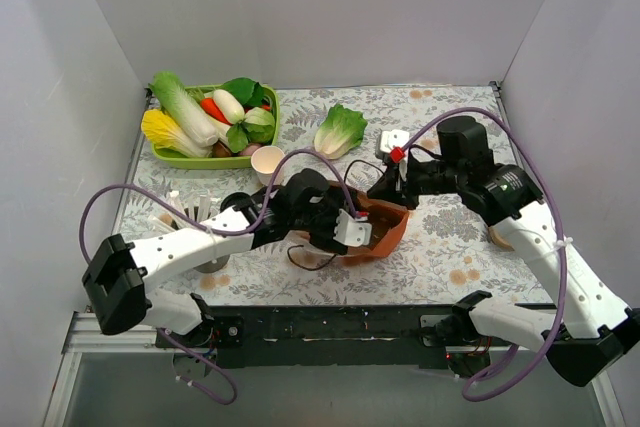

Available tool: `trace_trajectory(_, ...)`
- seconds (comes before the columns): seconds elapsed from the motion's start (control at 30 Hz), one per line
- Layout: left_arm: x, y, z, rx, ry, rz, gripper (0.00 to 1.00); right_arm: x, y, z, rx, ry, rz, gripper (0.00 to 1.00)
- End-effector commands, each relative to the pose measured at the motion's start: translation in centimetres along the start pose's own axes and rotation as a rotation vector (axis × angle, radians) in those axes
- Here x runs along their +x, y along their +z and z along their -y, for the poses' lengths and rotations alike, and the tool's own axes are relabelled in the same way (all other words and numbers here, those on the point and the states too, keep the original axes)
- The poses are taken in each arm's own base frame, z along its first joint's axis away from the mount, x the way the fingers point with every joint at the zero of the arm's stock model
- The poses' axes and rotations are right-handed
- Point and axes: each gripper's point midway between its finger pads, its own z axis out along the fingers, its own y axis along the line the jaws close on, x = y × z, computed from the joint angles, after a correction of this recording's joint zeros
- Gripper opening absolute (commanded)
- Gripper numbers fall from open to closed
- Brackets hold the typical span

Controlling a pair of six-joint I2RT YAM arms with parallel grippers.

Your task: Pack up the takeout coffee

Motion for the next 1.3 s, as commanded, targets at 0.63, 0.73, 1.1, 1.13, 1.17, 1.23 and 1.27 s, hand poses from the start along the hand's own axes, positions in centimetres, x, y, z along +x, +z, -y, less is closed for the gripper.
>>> trace_trajectory(0.63, -2.4, -3.2, 2.6, -0.015, 0.037, 0.203, 0.0, -2.5, 2.0, -3.2, -0.11, -0.419, -0.01, 0.01)
trace_trajectory(0.73, -2.5, -3.0, 2.5, -0.029, 0.055, 0.222, 0.0, -1.6, 1.7, -2.8, -0.063, -0.412, -0.029, 0.01)
trace_trajectory(1.1, -1.3, -3.0, 2.2, -0.053, 0.024, 0.159, 0.0, -1.3, 0.2, -3.4, -0.051, -0.354, -0.069, 0.41)
trace_trajectory(1.13, -1.2, -3.0, 2.3, -0.051, 0.019, 0.154, 0.0, -2.0, -0.1, -3.2, -0.04, -0.362, -0.059, 0.45)
trace_trajectory(1.17, -1.2, -3.0, 2.4, -0.047, 0.012, 0.154, 0.0, -2.2, -0.3, -3.1, -0.033, -0.364, -0.06, 0.53)
trace_trajectory(1.23, -1.0, -3.0, 2.7, -0.037, 0.001, 0.147, 0.0, -2.6, -0.8, -3.1, -0.023, -0.368, -0.066, 0.6)
trace_trajectory(1.27, -1.0, -3.1, 2.7, -0.035, -0.002, 0.147, 0.0, -3.5, -1.4, -3.0, -0.01, -0.377, -0.053, 0.63)
